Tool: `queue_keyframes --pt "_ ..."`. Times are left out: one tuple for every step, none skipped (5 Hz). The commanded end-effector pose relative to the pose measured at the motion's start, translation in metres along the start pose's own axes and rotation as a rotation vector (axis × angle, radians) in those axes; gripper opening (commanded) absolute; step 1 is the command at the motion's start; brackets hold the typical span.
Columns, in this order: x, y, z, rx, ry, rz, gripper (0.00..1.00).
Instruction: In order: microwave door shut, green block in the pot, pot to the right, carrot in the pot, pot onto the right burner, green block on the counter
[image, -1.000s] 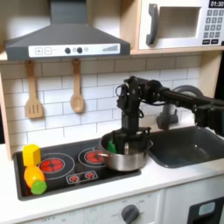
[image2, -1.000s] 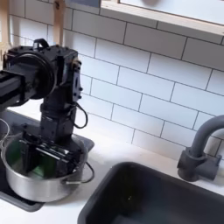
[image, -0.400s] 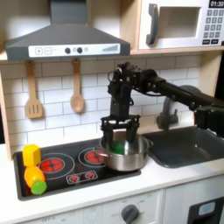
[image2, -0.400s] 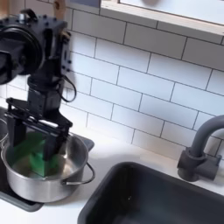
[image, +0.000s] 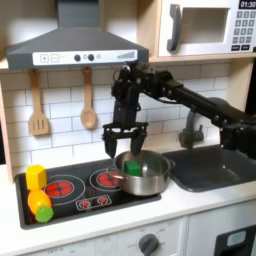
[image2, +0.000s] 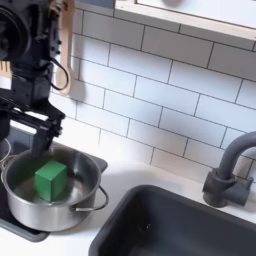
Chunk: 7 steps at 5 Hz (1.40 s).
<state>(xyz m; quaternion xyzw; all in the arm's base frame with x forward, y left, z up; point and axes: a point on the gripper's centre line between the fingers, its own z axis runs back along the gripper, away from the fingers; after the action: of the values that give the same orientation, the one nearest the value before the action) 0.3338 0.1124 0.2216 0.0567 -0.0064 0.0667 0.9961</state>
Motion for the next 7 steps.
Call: queue_keyframes --pt "-0.006 0.036 -0.002 0.086 0.006 0.073 1.00" --pt "-0.007 0.051 -0.007 0.125 0.008 0.088 1.00" --pt "-0.008 0.067 -0.013 0.150 0.005 0.094 1.00" --pt "-0.011 0.078 -0.022 0.155 0.005 0.100 1.00" --pt "-0.012 0.087 -0.031 0.164 0.007 0.083 1.00" --pt "-0.013 0.096 -0.036 0.173 0.008 0.081 1.00" --pt "-0.010 0.108 -0.038 0.177 0.004 0.091 1.00"
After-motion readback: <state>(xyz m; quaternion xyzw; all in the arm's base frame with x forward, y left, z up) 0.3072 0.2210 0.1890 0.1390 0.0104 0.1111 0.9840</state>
